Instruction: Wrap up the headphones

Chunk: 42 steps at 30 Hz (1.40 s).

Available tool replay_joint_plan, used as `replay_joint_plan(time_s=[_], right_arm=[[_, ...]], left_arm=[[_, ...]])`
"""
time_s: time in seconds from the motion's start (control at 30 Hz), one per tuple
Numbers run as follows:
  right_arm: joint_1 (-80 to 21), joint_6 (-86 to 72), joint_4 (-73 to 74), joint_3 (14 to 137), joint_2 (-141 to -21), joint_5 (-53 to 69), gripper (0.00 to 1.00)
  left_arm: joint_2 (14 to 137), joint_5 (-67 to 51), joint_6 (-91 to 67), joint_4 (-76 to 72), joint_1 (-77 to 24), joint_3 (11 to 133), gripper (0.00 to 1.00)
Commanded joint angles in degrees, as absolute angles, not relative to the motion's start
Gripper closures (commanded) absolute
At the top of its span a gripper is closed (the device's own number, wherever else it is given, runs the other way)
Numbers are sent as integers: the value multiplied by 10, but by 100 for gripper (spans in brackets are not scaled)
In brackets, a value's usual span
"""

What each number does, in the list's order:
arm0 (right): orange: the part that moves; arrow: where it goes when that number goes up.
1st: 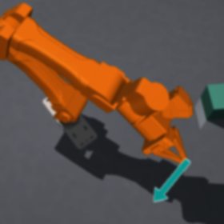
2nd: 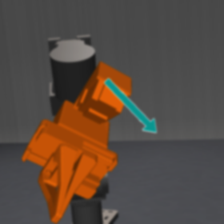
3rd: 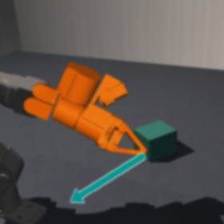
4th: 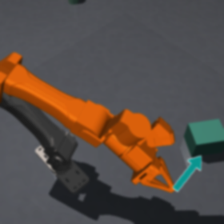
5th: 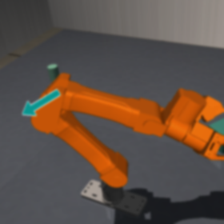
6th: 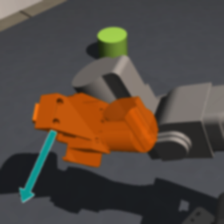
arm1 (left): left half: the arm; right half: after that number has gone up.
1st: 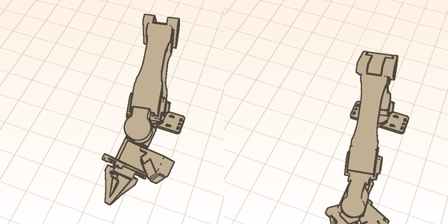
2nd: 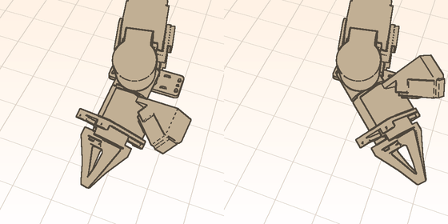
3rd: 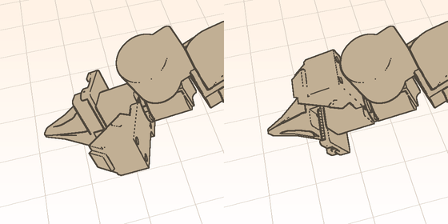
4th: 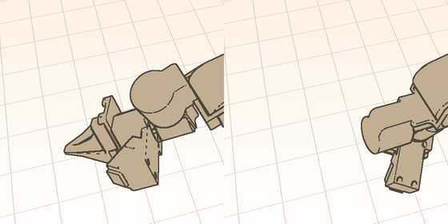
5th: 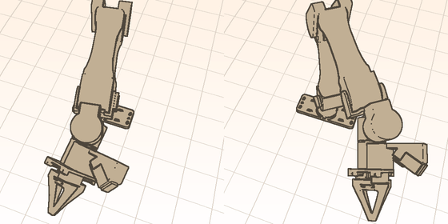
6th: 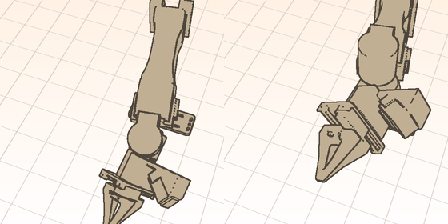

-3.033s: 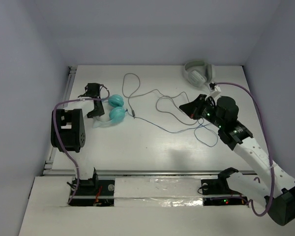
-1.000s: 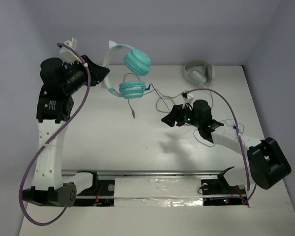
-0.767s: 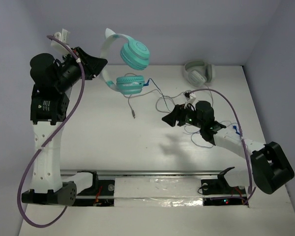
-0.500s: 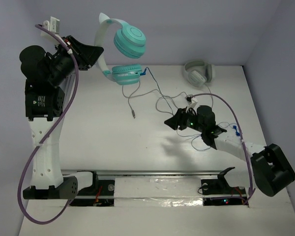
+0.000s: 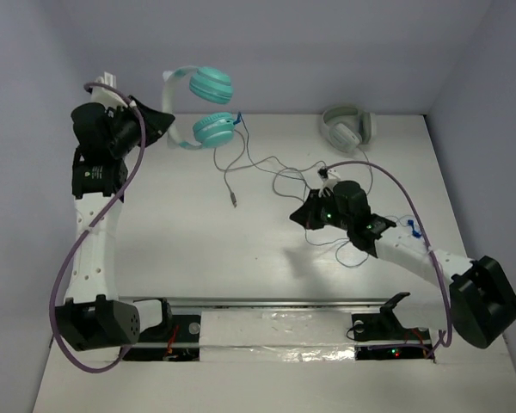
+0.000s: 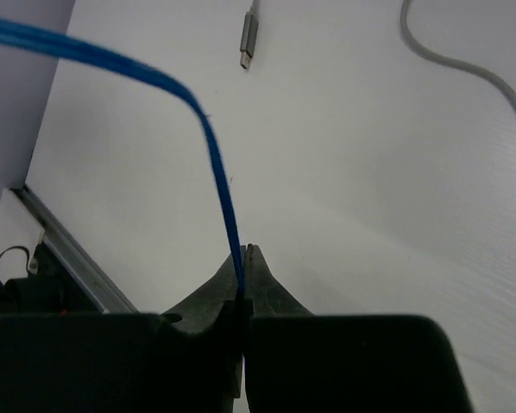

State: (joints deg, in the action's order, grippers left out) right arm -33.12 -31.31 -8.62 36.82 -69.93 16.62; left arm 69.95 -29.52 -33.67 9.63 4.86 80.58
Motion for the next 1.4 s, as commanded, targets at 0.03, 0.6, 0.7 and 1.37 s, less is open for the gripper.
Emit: replay_joint_plan(time_s=[0.03,0.6,0.7,1.37], right_arm=[[-392,-286,60,508,-762,58,100],[-737,-179,413,814,-896,-237,100],[-745,-156,460,877,-896,-270,100],[-675,-31,482,1025,-935,-432,100]], left_arm=[[671,-250,-367,25,50,741,100],[632,103,-249,80,-95,637,100],[635,82,-229,65,-132,610,100],[650,-259,-79,87,-173,512,100]])
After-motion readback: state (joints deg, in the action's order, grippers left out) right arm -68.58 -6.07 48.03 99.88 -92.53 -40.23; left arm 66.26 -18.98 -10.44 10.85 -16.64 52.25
